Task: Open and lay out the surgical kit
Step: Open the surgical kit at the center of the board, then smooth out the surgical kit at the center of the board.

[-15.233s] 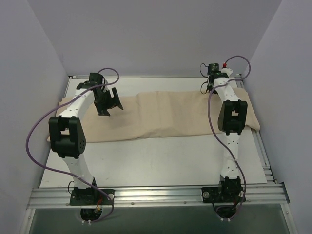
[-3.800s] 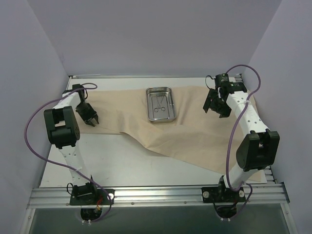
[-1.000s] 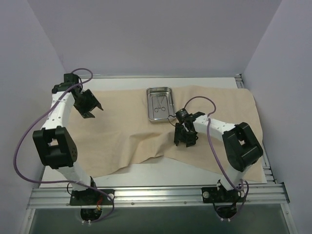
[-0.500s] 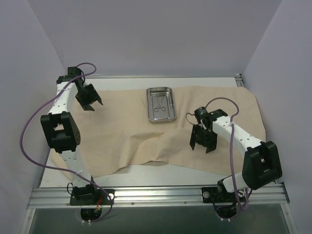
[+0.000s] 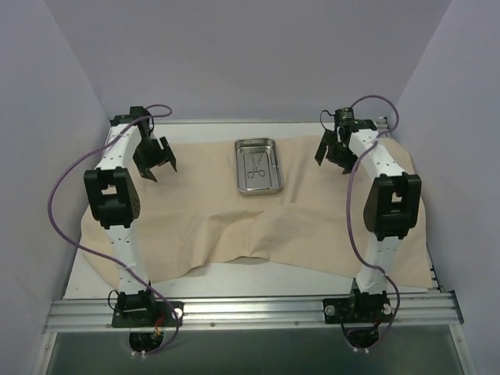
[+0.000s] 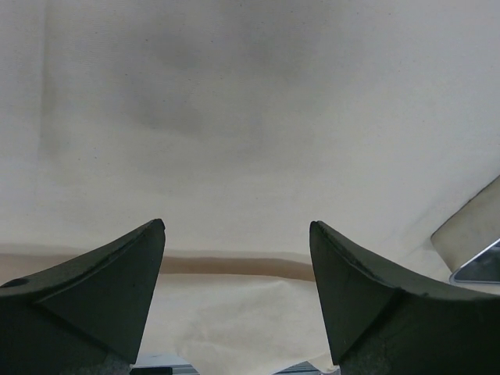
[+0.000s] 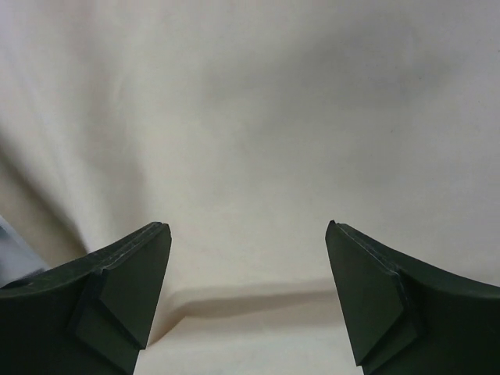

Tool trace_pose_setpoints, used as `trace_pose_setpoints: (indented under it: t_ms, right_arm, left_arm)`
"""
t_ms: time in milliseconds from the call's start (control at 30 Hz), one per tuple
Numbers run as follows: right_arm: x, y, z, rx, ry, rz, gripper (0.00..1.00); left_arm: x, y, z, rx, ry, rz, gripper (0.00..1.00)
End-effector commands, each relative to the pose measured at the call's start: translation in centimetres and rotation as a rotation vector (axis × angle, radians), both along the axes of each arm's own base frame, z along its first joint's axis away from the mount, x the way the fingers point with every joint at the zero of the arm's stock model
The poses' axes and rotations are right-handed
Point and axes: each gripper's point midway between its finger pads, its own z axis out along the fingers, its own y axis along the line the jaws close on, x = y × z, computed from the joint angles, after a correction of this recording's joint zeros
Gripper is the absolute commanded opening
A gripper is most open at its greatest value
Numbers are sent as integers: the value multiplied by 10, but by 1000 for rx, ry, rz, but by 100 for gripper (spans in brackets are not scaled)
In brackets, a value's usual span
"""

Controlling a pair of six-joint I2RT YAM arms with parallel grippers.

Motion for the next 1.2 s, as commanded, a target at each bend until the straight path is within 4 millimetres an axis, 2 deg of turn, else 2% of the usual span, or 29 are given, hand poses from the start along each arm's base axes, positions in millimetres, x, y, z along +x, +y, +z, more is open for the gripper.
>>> trace_pose_setpoints:
  t_ms: [0, 33, 200, 600, 633, 667, 700, 733, 800, 933, 1033, 1100, 1167]
  right_arm:
    - [13, -19, -11, -47, 31, 17, 84]
    - [14, -23, -26, -65, 62, 14, 85]
    - [22, -34, -50, -124, 102, 13, 88]
    - [28, -28, -122, -102, 206, 56, 88]
    - [26, -28, -132, -104, 228, 58, 88]
    - [27, -29, -136, -107, 236, 60, 88]
    - [31, -29, -135, -113, 232, 65, 88]
    - [31, -29, -145, -112, 250, 71, 88]
    - [34, -29, -150, -113, 264, 85, 88]
    - [42, -25, -169, -102, 286, 102, 88]
    - [42, -21, -180, -97, 311, 116, 88]
    - [47, -17, -179, -94, 305, 117, 88]
    - [39, -21, -182, -103, 344, 98, 87]
  left_arm:
    - [1, 6, 2, 67, 16, -35, 84]
    - [0, 8, 0, 74, 31, -37, 84]
    - [-2, 13, -33, 96, 124, -48, 82]
    - [14, 26, -87, 46, 211, -2, 73]
    - [20, 30, -87, 38, 195, 9, 73]
    - [20, 32, -97, 33, 212, 16, 72]
    - [23, 34, -101, 26, 212, 20, 72]
    - [31, 37, -100, 24, 183, 28, 71]
    - [35, 41, -114, 15, 188, 35, 71]
    - [54, 39, -130, -103, 139, 67, 70]
    - [72, 49, -139, -142, 85, 105, 69]
    - [84, 57, -144, -184, 42, 129, 69]
    - [96, 61, -145, -226, -9, 142, 68]
